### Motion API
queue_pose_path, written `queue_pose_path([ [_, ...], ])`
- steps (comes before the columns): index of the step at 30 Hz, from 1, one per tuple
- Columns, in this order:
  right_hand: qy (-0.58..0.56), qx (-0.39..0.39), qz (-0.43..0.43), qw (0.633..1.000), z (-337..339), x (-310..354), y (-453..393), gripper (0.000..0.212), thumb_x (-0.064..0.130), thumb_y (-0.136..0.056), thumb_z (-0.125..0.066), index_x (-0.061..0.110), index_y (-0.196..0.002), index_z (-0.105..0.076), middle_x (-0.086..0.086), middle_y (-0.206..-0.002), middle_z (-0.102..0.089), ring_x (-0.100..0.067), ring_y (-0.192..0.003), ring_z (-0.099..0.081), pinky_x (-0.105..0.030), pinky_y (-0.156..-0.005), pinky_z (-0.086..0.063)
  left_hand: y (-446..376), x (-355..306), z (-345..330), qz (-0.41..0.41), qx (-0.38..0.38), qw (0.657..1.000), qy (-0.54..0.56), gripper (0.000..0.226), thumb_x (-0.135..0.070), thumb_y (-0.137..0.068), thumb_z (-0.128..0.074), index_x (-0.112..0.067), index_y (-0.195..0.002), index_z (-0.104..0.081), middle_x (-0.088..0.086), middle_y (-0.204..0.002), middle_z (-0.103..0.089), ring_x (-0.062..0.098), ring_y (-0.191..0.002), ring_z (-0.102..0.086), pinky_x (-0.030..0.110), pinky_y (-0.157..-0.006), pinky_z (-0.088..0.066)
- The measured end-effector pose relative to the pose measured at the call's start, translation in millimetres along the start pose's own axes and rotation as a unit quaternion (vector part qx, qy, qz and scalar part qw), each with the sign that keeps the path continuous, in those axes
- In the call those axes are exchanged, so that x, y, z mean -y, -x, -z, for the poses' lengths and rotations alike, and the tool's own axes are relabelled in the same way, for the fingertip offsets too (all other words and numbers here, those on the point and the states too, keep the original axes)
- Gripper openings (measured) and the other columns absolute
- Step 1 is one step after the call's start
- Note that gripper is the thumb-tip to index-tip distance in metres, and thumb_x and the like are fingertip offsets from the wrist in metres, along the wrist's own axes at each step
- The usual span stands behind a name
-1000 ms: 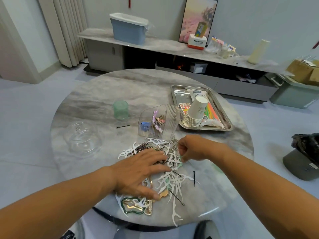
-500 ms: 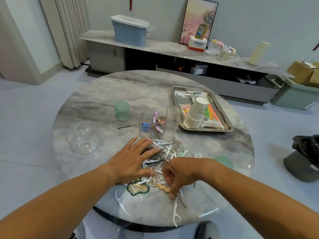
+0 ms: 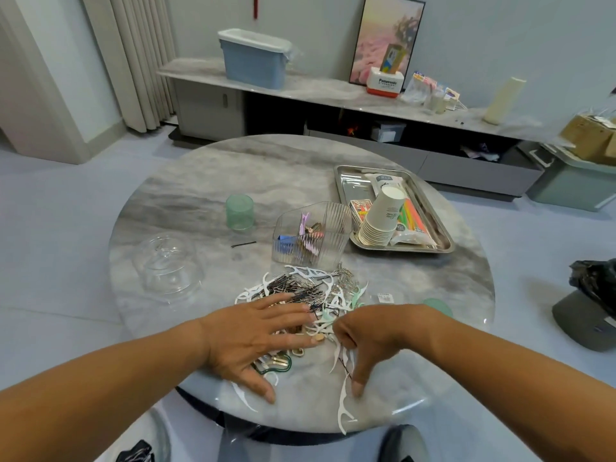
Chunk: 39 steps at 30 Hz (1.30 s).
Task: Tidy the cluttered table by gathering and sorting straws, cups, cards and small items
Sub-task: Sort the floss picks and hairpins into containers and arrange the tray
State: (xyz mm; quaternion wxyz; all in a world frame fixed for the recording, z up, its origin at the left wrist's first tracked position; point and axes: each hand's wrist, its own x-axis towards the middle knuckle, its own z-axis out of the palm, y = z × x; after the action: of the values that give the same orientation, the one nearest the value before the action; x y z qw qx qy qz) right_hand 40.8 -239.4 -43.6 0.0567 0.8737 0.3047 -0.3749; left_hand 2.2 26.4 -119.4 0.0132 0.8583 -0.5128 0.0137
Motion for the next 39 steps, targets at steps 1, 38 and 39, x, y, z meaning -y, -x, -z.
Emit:
queue_pose_path([
  [1, 0.028, -0.005, -0.002, 1.000, -4, 0, -2, 0.067, 0.059, -0.054, -0.093, 0.024, -0.086, -0.045, 0.007, -0.077, -0.056, -0.014, -0.065, -0.047, -0.034, -0.055, -0.033, 0, 0, -2, 0.020, 0.000, 1.000, -0.006, 0.098, -0.086, -0.086, -0.041, -0.035, -0.162, -0.005, 0.003, -0.171, -0.005, 0.021, -0.157, 0.005, 0.049, -0.125, -0.001],
  [38, -0.051, -0.194, -0.004, 0.980, -1, 5, -29, 0.041, 0.010, -0.082, -0.073, 0.024, -0.114, -0.051, -0.002, -0.107, -0.054, -0.025, -0.096, -0.055, -0.037, -0.077, -0.049, -10, 2, 27, 0.252, -0.109, 0.943, 0.189, 0.024, -0.056, -0.087, -0.069, -0.033, -0.094, -0.068, -0.018, -0.092, -0.062, 0.001, -0.095, -0.050, 0.025, -0.096, -0.038],
  [39, -0.048, -0.190, -0.007, 0.981, -2, 5, -29, 0.044, 0.011, -0.081, -0.074, 0.025, -0.115, -0.050, -0.003, -0.111, -0.053, -0.026, -0.096, -0.055, -0.038, -0.079, -0.051, -10, 3, 27, 0.272, -0.115, 0.933, 0.207, 0.024, -0.058, -0.088, -0.067, -0.035, -0.095, -0.068, -0.018, -0.091, -0.063, 0.000, -0.094, -0.052, 0.024, -0.093, -0.040],
])
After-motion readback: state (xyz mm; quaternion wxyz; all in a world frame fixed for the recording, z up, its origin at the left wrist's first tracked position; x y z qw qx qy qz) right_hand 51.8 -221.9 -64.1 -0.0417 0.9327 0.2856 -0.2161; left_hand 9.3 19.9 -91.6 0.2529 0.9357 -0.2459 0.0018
